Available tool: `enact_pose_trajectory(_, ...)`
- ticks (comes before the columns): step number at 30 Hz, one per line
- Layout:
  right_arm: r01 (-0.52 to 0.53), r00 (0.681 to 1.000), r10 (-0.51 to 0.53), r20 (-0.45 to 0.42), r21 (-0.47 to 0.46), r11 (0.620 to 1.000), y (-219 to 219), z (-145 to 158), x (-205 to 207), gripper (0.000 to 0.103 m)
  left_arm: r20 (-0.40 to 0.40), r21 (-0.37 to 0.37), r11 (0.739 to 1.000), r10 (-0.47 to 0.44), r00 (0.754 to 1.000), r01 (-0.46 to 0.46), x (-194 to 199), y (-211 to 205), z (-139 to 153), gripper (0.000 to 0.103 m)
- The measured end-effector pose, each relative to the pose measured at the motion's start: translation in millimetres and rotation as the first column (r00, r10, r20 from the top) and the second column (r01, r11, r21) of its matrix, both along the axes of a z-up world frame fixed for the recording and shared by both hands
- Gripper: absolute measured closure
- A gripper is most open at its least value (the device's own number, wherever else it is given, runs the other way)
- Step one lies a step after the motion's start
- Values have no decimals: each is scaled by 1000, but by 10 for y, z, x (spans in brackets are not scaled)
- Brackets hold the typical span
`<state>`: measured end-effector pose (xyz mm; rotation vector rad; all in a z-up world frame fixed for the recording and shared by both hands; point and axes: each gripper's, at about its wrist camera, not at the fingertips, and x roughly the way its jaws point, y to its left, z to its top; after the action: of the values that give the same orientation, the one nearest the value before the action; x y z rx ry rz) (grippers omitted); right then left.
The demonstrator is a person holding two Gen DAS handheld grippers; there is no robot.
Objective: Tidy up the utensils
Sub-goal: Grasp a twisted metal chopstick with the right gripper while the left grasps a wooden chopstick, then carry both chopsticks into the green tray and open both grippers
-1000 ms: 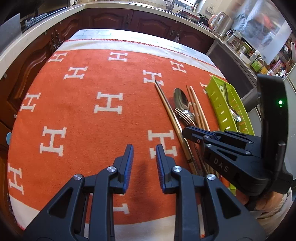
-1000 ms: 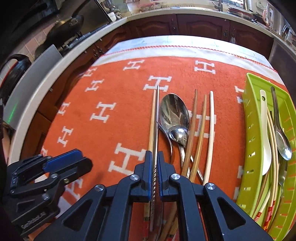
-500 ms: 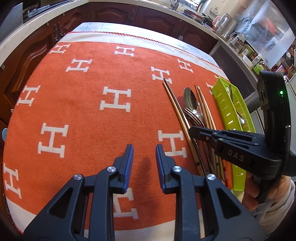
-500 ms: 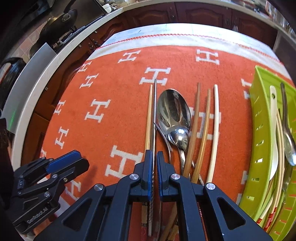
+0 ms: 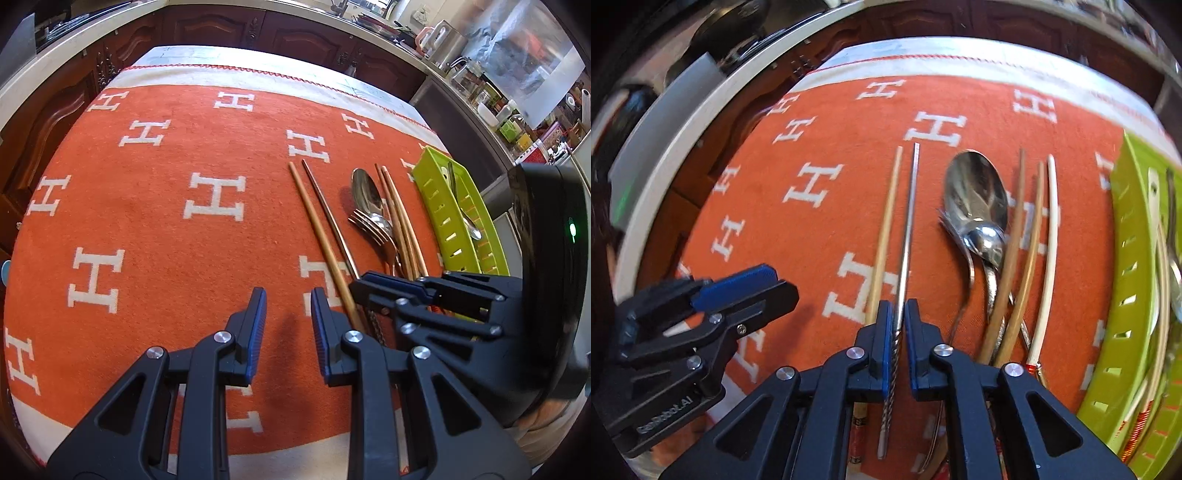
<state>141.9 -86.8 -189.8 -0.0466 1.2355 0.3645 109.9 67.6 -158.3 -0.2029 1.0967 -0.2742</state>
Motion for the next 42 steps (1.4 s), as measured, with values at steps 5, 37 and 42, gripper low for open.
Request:
enact_pose_trajectory(5,-1,999,2,52,-23,1000,10,31,-87,95,-9,4,1000,-5,1000,5,0,-29,5,82)
enact_pose_trajectory(37,183,976,-213,54,339,923,-1092,404,-565,98,-25,176,984,37,999,-32,-7,-703,-83,99)
enact_pose_trajectory(42,194,972,-231,52,381,904,-1288,457,-718,98,15,153,988,19,1000,-21,-111,-765,212,99)
